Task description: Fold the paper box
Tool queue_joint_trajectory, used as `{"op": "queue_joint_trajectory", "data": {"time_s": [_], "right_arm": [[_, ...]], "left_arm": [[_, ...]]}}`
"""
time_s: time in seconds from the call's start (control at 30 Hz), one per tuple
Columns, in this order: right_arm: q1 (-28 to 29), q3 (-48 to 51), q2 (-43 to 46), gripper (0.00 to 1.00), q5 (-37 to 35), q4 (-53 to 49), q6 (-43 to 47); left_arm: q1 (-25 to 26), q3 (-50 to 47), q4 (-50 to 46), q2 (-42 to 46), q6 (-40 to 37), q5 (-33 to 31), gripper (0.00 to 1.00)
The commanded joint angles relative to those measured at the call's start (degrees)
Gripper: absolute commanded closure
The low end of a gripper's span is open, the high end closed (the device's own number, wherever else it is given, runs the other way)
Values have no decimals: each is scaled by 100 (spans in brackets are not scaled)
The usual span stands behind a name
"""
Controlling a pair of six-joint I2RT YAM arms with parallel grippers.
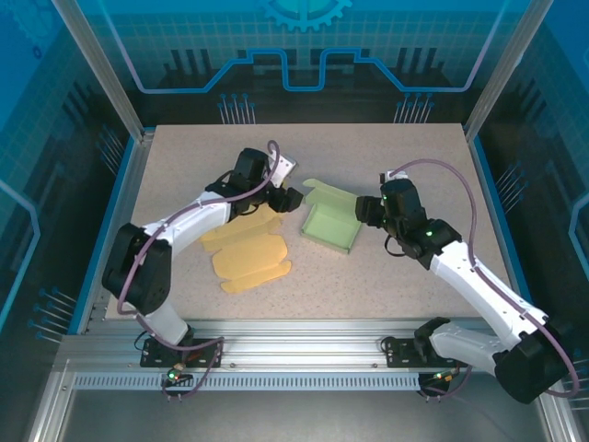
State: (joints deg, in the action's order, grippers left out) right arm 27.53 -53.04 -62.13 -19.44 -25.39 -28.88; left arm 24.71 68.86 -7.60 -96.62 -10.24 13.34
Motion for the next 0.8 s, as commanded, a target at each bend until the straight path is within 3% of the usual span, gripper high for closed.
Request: {"op": "queue_joint_trajectory", "data": {"time_s": [0.0, 0.13, 0.47, 0.77], "right_arm": [[-18, -142, 87, 33, 310, -1114, -220], [128, -120, 11, 32, 279, -1331, -382], [420, -557, -857, 33, 49, -1400, -530], [376, -967, -1576, 43, -165, -1264, -468]], "left_arm": [[-20, 281, -302, -152, -318, 888, 34], [-18, 298, -195, -382, -175, 1001, 35], [33, 374, 240, -832, 197, 1078, 50], [138, 399, 390, -910, 295, 1065, 55]]}}
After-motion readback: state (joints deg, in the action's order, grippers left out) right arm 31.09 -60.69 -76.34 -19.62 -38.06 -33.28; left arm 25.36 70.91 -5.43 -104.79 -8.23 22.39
